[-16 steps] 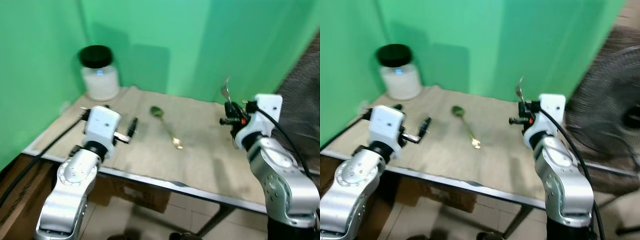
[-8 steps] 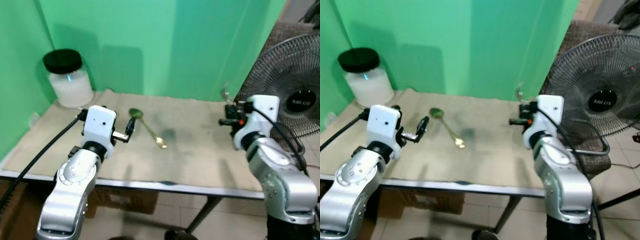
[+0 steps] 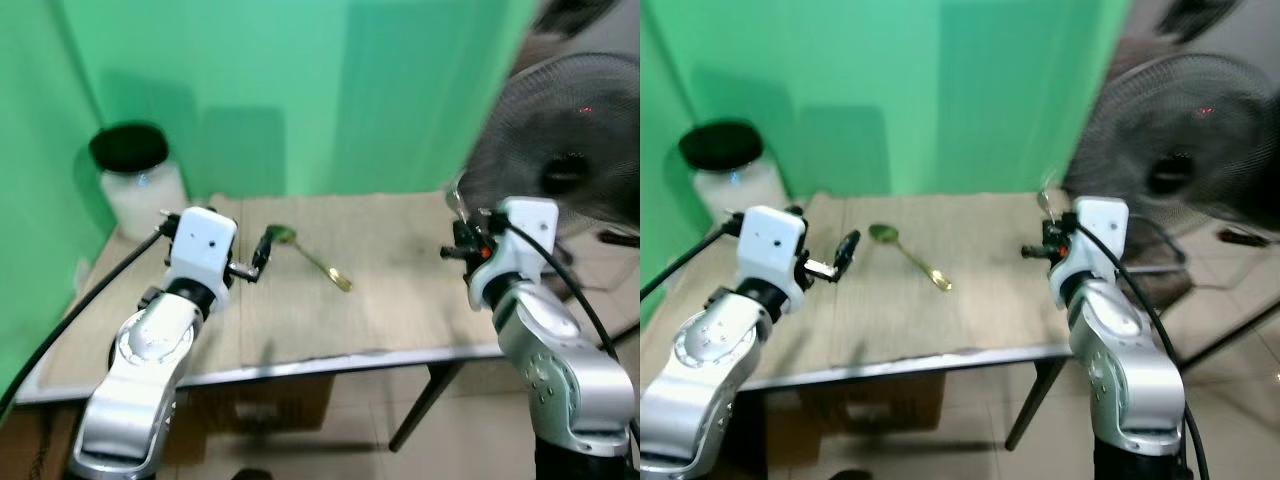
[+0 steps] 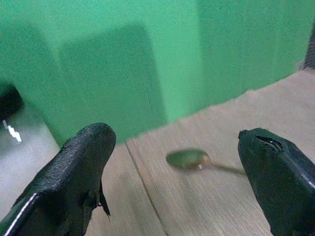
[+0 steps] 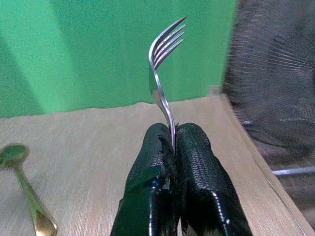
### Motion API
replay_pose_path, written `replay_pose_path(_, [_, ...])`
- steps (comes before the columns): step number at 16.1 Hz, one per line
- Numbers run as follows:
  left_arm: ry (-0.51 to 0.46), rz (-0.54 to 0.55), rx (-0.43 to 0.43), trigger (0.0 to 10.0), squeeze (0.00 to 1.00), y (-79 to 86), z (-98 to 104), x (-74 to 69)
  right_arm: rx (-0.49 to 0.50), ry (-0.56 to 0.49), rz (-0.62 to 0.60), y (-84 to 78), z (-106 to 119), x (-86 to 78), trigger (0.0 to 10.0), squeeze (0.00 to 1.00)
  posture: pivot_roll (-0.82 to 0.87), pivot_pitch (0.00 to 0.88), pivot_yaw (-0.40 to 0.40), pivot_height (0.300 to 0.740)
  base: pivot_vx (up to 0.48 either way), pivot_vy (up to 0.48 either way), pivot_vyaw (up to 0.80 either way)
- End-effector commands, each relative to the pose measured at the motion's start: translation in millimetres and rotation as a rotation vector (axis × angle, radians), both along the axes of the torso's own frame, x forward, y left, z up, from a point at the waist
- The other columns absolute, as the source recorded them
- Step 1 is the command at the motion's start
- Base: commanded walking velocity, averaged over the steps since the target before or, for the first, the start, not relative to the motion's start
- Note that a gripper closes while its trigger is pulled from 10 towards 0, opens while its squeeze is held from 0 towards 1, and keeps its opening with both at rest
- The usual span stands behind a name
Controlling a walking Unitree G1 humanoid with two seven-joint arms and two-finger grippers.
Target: Setting the table
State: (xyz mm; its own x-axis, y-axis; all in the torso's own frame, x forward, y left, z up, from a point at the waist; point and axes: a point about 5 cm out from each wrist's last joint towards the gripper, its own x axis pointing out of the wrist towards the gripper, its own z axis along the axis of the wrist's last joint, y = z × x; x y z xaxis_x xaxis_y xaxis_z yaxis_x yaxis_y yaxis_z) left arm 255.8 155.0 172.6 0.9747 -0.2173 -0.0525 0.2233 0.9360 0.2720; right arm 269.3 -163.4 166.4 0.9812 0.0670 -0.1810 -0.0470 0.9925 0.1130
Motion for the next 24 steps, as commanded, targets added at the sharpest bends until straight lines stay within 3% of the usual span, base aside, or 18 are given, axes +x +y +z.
replay_pose_path(1, [0.010,0.004,0.013,10.0,0.00,3.5,-1.4,1.3,0.011,-0.024,0.012,5.9,6.1,-0.5,10.0,0.00,0.16,0.000,-0.018,0.740,0.000,-0.480,-0.78])
replay_pose_path(7, [0.022,-0.033,0.002,10.0,0.00,-0.8,-2.2,6.1,0.013,-0.025,-0.020,1.8,5.6,-3.7,10.0,0.00,0.15,0.000,0.000,0.740,0.000,-0.277,-0.78])
replay_pose_path(10, [0.032,-0.036,-0.016,10.0,0.00,-1.5,-2.7,7.9,0.011,-0.027,-0.026,1.3,5.8,-4.2,10.0,0.00,0.14,0.000,0.003,0.740,0.000,0.480,-0.78])
replay_pose_path(11, [0.016,-0.030,0.017,10.0,0.00,-1.1,-1.0,8.2,0.011,-0.027,-0.027,1.0,6.0,-4.2,10.0,0.00,0.14,0.000,0.003,0.740,0.000,0.000,-0.78])
replay_pose_path(13, [0.030,-0.035,-0.006,10.0,0.00,-1.9,-2.4,9.1,0.010,-0.029,-0.029,0.7,6.3,-4.2,10.0,0.00,0.14,0.000,0.004,0.740,0.000,-0.202,-0.78])
replay_pose_path(17, [0.038,-0.038,-0.008,10.0,0.00,-0.9,-3.9,9.2,0.010,-0.028,-0.032,0.7,6.5,-4.2,10.0,0.00,0.14,0.000,0.007,0.740,0.000,0.480,-0.78])
replay_pose_path(21, [0.035,-0.045,0.009,10.0,0.00,-2.5,-3.6,10.4,0.009,-0.026,-0.035,0.8,6.3,-4.3,10.0,0.00,0.14,0.000,0.012,0.740,0.000,-0.338,-0.78])
replay_pose_path(24, [0.059,-0.035,-0.018,10.0,0.00,-1.6,-6.6,11.2,0.007,-0.026,-0.038,0.2,6.5,-4.3,10.0,0.00,0.14,0.000,0.012,0.740,0.000,0.480,-0.78])
